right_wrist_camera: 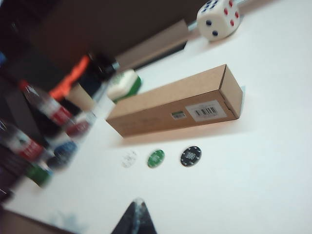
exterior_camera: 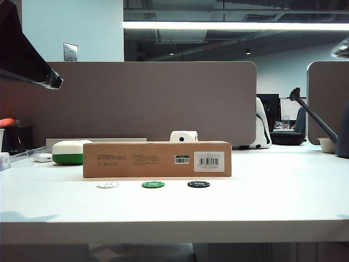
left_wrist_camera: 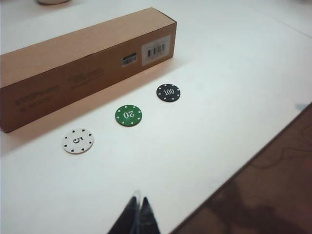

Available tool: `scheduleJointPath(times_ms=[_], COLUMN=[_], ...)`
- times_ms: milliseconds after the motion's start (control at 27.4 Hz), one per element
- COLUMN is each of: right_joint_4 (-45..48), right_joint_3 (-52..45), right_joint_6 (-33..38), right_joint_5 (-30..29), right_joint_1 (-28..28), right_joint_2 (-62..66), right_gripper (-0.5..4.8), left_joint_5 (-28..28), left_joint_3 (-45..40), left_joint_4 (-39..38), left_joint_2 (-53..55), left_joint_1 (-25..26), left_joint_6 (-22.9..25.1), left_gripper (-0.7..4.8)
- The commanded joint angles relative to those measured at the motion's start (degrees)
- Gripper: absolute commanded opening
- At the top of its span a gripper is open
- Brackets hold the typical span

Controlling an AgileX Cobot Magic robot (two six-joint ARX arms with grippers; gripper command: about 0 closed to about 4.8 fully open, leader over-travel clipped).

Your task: Push the chip with the highest value in the row forward next to the rectangular box.

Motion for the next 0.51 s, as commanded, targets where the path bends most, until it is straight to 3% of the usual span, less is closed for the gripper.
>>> scheduleJointPath(times_ms=[36, 146, 328, 437, 510], right_joint_4=[-4.2, -3.0, 2.4, 8.8, 14.0], right_joint_3=[6.3, 12.3, 17.1, 19.2, 20.6], right_joint_6=[-11.4, -15.0, -16.0, -16.0, -16.2], right_joint_5=[5.7, 9.7, 9.2, 6.1, 0.3], right_joint_1=[3.5, 7.2, 8.7, 8.7, 8.9], right_joint_2=[10.9, 25.4, 42.8, 54.8, 62.8], right_gripper=[-0.05, -0.05, -0.05, -0.05, -0.05], left_joint_5=[-0.2, -0.2, -0.1, -0.2, -0.3], left_joint_3=[0.3, 0.3, 0.3, 0.7, 1.7], left_joint_4=[-0.5, -0.9, -1.2, -1.6, -1.9], left_joint_2=[0.6, 0.8, 1.0, 2.7, 4.1], left_joint_1=[0.2, 0.2, 1.3, 3.7, 4.0], left_joint_6=[0.1, 0.0, 0.0, 0.0, 0.0], left_gripper=[-0.05, -0.05, -0.05, -0.05, -0.05])
